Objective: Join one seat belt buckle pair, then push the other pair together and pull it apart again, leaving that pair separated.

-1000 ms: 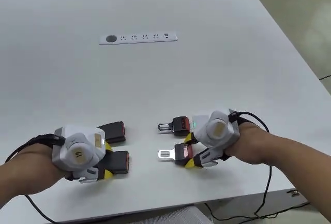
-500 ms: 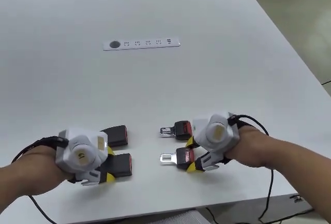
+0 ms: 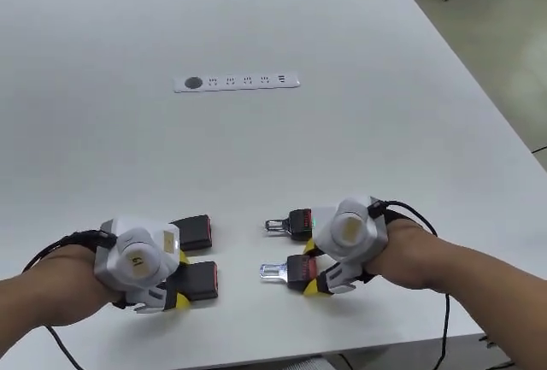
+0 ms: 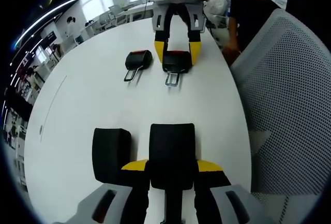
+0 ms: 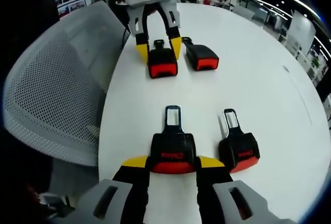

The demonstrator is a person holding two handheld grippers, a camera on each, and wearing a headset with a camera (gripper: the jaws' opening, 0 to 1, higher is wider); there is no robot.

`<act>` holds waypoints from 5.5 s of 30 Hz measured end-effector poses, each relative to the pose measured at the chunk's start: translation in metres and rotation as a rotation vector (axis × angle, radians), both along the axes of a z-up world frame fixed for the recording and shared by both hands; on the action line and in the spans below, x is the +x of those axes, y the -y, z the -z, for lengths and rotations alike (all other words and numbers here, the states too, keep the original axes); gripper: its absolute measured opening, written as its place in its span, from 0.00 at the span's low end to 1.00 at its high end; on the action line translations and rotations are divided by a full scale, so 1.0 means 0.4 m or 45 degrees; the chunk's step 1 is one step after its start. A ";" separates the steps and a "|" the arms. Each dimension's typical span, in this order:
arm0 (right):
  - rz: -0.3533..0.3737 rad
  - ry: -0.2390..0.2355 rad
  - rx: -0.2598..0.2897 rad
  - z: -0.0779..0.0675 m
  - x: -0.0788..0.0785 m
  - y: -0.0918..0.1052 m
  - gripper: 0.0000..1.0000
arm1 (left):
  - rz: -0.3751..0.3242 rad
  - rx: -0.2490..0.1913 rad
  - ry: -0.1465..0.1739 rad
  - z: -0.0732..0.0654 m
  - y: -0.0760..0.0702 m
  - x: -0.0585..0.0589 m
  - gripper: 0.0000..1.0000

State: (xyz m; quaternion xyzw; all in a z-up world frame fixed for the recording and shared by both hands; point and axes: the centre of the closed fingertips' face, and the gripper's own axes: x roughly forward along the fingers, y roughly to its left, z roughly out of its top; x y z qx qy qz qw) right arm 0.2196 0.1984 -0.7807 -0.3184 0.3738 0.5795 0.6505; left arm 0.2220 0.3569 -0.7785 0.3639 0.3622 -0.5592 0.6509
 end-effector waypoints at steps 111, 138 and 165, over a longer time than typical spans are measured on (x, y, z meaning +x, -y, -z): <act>-0.018 0.043 0.041 0.003 0.010 -0.248 0.29 | 0.024 -0.040 -0.041 0.005 -0.007 0.008 0.32; 0.010 0.034 0.087 -0.005 0.010 -0.253 0.35 | -0.031 -0.032 -0.049 -0.019 0.008 0.010 0.36; 0.222 0.158 0.104 -0.083 0.190 -0.029 0.33 | -0.095 -0.077 0.074 -0.106 0.003 0.162 0.38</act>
